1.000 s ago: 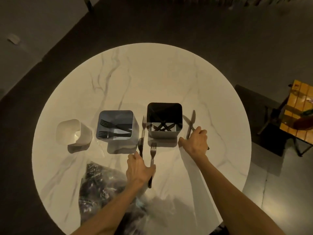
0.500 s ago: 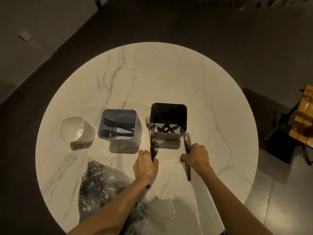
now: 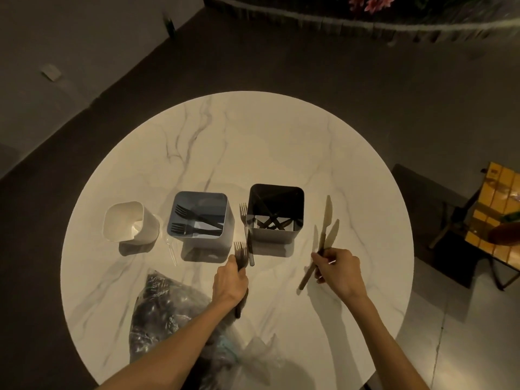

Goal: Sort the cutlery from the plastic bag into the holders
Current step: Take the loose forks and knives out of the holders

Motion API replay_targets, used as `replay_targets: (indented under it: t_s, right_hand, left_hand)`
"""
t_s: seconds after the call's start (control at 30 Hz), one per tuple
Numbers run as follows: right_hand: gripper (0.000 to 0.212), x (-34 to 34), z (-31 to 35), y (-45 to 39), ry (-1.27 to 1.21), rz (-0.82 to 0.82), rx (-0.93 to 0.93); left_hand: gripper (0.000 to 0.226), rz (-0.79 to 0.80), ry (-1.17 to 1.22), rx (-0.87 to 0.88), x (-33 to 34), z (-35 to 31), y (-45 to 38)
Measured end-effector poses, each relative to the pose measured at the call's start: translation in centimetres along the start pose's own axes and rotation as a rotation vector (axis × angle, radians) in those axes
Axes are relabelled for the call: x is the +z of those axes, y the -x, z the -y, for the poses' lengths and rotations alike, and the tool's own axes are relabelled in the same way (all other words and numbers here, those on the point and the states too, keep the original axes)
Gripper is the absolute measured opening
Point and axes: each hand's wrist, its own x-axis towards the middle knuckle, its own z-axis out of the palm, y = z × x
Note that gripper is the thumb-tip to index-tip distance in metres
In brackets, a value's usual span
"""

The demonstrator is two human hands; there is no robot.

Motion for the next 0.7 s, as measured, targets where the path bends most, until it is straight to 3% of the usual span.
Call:
replay_targets:
  t_s: [0.13, 0.27, 0.37, 0.53, 0.7]
  right_hand:
    - [0.013, -2.9, 4.2, 1.8, -0.108, -0.179, -0.22]
    - [0.008, -4.0, 9.7, 2.8, -0.196, -0.234, -0.419]
    - [0.011, -3.1, 12.5, 2.1, -0.169, -0.205, -0.516]
    - [0.015, -0.1, 13.2, -0.2, -0.089, -0.103, -0.558]
    - [0.012, 2.7, 11.8, -2.0, 0.015, -0.008, -0.503]
  left_hand:
    - [0.018, 0.022, 0.083, -0.033, -0.4, -0.4, 0.1]
    - [0.026, -0.068, 0.112, -0.044, -0.3, -1.9, -0.3]
    - [0.033, -0.098, 0.164, -0.093, 0.3, -3.1, -1.3]
    - [0.023, -0.068, 0.164, -0.183, 0.9, -4.2, -2.3]
    - [0.017, 0.037, 0.258, -0.061, 0.1, -3.1, -0.6]
